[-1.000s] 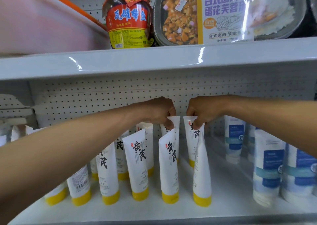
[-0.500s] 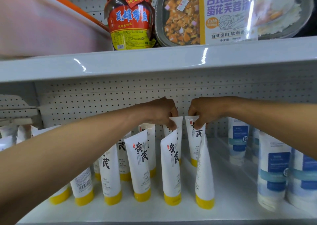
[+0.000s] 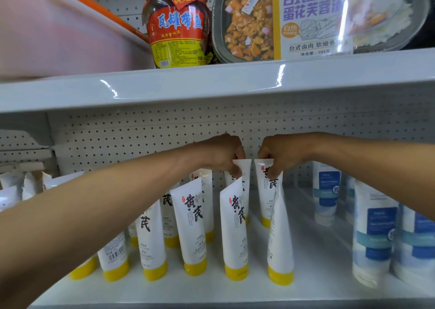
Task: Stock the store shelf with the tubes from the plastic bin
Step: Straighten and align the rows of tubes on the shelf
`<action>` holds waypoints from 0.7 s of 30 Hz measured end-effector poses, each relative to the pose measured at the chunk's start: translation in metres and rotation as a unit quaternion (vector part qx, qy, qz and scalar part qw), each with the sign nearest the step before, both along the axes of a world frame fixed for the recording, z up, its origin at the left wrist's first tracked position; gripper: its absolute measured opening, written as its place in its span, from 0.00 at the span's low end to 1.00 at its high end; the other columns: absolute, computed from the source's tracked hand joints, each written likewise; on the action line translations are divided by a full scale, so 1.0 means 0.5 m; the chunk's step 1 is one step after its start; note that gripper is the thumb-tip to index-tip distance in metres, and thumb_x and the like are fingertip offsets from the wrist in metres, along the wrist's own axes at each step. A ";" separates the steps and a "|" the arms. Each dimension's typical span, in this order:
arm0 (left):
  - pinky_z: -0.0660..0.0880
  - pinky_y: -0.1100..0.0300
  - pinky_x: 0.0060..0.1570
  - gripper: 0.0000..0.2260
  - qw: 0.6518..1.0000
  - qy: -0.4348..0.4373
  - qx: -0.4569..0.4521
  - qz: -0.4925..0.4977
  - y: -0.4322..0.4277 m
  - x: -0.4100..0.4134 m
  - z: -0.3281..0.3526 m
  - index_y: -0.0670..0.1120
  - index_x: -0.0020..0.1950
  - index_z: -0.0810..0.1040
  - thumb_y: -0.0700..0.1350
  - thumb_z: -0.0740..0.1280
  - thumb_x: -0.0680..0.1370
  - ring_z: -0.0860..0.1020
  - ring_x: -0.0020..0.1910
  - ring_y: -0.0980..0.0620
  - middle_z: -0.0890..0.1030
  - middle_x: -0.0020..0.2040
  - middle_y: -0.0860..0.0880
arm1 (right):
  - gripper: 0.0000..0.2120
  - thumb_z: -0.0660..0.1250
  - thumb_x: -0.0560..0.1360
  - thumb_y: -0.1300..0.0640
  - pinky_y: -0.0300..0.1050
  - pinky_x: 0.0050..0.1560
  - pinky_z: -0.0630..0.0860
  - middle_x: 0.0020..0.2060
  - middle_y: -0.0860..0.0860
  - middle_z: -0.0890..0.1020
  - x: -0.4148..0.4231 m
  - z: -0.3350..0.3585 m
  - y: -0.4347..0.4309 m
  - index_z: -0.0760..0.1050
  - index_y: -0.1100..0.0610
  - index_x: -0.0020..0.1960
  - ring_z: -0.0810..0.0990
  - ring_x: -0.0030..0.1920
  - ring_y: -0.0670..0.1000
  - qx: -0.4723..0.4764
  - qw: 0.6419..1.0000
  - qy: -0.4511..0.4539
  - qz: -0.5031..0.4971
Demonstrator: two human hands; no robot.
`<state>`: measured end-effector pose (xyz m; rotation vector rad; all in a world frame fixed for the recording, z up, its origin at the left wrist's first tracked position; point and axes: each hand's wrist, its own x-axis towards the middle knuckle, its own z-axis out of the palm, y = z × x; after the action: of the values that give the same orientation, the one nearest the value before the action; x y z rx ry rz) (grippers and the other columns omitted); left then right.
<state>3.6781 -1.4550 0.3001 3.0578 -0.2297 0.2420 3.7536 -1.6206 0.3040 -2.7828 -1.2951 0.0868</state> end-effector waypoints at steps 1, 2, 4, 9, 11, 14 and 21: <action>0.77 0.60 0.55 0.17 1.000 0.000 0.001 0.000 0.000 0.001 -0.001 0.45 0.59 0.81 0.47 0.75 0.72 0.80 0.52 0.53 0.83 0.56 0.50 | 0.12 0.75 0.70 0.58 0.45 0.51 0.81 0.47 0.50 0.85 -0.001 -0.001 -0.001 0.81 0.58 0.53 0.83 0.46 0.47 0.003 1.000 0.004 0.001; 0.77 0.59 0.55 0.17 1.000 0.002 0.001 0.001 0.000 0.001 0.000 0.45 0.59 0.81 0.47 0.75 0.72 0.80 0.52 0.53 0.83 0.56 0.50 | 0.12 0.75 0.70 0.58 0.44 0.50 0.81 0.47 0.49 0.85 -0.001 -0.001 -0.002 0.81 0.58 0.52 0.83 0.46 0.47 0.005 1.000 0.008 0.001; 0.77 0.57 0.56 0.17 1.000 0.009 0.002 0.004 0.001 0.000 0.001 0.45 0.59 0.81 0.48 0.74 0.73 0.80 0.52 0.53 0.82 0.56 0.49 | 0.11 0.75 0.70 0.58 0.43 0.49 0.81 0.46 0.49 0.85 -0.004 0.000 -0.003 0.81 0.57 0.51 0.83 0.45 0.47 0.007 1.000 0.009 0.003; 0.77 0.55 0.58 0.14 1.000 0.029 -0.004 0.003 0.002 -0.003 0.004 0.47 0.58 0.82 0.48 0.73 0.73 0.80 0.52 0.54 0.83 0.54 0.51 | 0.10 0.75 0.69 0.55 0.45 0.50 0.81 0.45 0.49 0.84 -0.011 -0.003 0.002 0.80 0.55 0.49 0.83 0.46 0.49 0.000 1.000 -0.013 -0.003; 0.76 0.56 0.58 0.12 0.999 0.037 -0.029 -0.003 0.005 -0.010 0.012 0.49 0.57 0.82 0.48 0.72 0.74 0.80 0.52 0.55 0.83 0.53 0.53 | 0.11 0.74 0.70 0.54 0.44 0.50 0.80 0.45 0.47 0.83 -0.015 -0.002 0.003 0.80 0.55 0.50 0.82 0.45 0.47 -0.007 0.999 -0.033 -0.003; 0.73 0.64 0.57 0.10 0.995 0.022 -0.097 -0.015 0.025 -0.035 0.039 0.51 0.57 0.82 0.50 0.68 0.77 0.80 0.53 0.58 0.84 0.51 0.56 | 0.13 0.72 0.72 0.49 0.41 0.50 0.77 0.44 0.46 0.83 -0.025 0.008 0.002 0.79 0.55 0.53 0.80 0.44 0.44 0.009 0.999 -0.041 0.008; 0.71 0.62 0.61 0.14 0.983 0.115 -0.144 -0.017 0.136 -0.102 0.083 0.54 0.58 0.82 0.42 0.73 0.74 0.80 0.55 0.62 0.84 0.52 0.58 | 0.21 0.72 0.72 0.48 0.39 0.56 0.75 0.54 0.45 0.80 -0.043 0.021 0.040 0.75 0.53 0.62 0.79 0.53 0.44 0.092 0.994 0.019 0.055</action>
<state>3.6272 -1.3872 0.3418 2.7607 -0.2105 -0.0769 3.7320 -1.6005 0.3145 -2.5451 -1.3718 0.0262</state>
